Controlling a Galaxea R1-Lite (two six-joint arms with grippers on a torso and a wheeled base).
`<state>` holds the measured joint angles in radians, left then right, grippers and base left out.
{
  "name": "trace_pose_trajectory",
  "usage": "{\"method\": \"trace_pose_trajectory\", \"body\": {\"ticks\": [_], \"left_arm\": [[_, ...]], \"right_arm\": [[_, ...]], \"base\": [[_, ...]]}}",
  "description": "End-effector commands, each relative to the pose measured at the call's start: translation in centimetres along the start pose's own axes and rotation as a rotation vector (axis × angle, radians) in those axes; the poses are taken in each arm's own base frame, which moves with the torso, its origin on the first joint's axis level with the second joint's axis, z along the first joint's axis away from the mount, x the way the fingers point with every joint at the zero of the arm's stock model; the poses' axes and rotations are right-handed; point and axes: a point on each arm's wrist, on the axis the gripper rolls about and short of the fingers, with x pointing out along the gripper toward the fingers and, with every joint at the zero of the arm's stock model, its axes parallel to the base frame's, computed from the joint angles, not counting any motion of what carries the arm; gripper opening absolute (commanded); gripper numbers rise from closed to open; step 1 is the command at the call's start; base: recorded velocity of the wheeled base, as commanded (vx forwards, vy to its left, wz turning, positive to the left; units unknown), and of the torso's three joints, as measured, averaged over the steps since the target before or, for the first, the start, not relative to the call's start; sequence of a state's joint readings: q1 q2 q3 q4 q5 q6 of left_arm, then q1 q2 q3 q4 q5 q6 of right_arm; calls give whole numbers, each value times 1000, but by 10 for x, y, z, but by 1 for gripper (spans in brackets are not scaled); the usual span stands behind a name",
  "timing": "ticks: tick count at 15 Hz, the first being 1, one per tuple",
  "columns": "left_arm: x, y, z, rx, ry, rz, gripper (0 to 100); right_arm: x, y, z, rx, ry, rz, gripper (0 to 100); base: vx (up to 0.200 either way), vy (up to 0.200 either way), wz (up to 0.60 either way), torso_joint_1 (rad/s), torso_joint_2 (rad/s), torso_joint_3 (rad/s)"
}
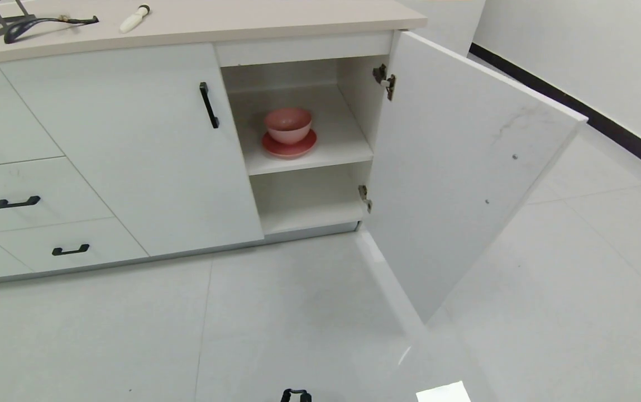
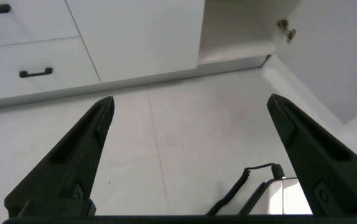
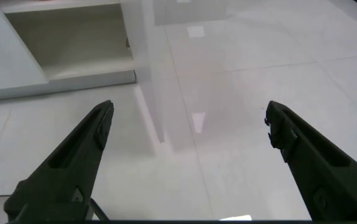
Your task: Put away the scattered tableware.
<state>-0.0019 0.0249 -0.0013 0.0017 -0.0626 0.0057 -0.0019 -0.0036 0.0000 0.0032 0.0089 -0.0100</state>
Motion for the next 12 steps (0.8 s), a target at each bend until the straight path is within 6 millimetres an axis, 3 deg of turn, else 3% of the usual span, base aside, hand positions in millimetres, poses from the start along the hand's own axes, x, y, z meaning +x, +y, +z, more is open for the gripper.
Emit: {"method": "trace_pose_trajectory", "body": {"ticks": [1,3,5,6,12], "left_arm": [[1,0,0,0,11,0,100],[0,0,0,0,1,0,100],[-2,0,0,2,-21,0,100],[-2,0,0,2,-21,0,100],[-2,0,-1,-1,-24,5,100]], "right_arm": [[0,0,0,-2,3,1,100],[0,0,0,4,4,-2,100],[0,0,0,4,4,-2,100],[0,0,0,4,4,-4,0],[0,0,0,8,0,-2,0]], "base": [[0,-200,0,2,2,17],[0,-200,0,2,2,5],[0,0,0,0,0,0],[0,0,0,0,0,0],[0,0,0,0,0,0]]}}
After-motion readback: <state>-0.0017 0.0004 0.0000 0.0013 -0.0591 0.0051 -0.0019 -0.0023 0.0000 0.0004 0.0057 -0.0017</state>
